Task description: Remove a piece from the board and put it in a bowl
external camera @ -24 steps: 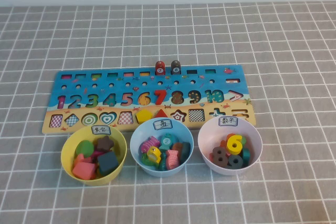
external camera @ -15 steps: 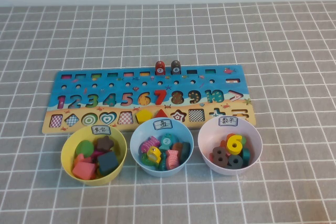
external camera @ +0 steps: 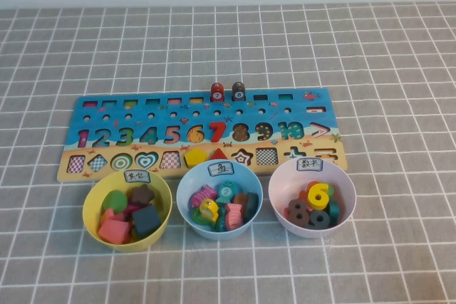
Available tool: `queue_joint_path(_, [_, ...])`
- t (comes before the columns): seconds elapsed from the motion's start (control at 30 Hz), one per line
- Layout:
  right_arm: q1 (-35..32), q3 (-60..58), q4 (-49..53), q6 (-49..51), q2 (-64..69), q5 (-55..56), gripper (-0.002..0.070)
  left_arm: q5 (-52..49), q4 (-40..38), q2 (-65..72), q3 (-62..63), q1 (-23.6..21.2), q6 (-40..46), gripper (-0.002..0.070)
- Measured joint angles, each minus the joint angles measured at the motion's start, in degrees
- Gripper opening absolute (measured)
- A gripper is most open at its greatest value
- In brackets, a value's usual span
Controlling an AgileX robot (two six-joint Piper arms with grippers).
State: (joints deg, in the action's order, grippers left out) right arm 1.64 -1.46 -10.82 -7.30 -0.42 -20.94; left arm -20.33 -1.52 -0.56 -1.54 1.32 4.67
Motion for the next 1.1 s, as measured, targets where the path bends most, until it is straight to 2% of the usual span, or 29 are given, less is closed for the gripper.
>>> queue_joint_path(0.37, [0.0, 0.0, 0.0, 0.0, 0.0, 0.0, -0.0017, 1.39, -3.05, 0.0, 0.0, 0.0, -0.84, -0.0005])
queue_joint_path(0.5, [0.0, 0.0, 0.0, 0.0, 0.0, 0.0, -0.0017, 3.2, -6.13, 0.0, 0.0, 0.0, -6.58, -0.0005])
queue_joint_path(0.73, [0.0, 0.0, 0.0, 0.0, 0.0, 0.0, -0.0017, 10.79, -18.62, 0.0, 0.0, 0.0, -19.96, -0.0005])
queue_joint_path(0.97, [0.0, 0.0, 0.0, 0.0, 0.0, 0.0, -0.0017, 14.15, -18.32, 0.0, 0.0, 0.0, -17.97, -0.0005])
queue_joint_path(1.1, [0.0, 0.0, 0.0, 0.0, 0.0, 0.0, -0.0017, 12.2, -18.32, 0.0, 0.52, 0.0, -17.99, -0.0004])
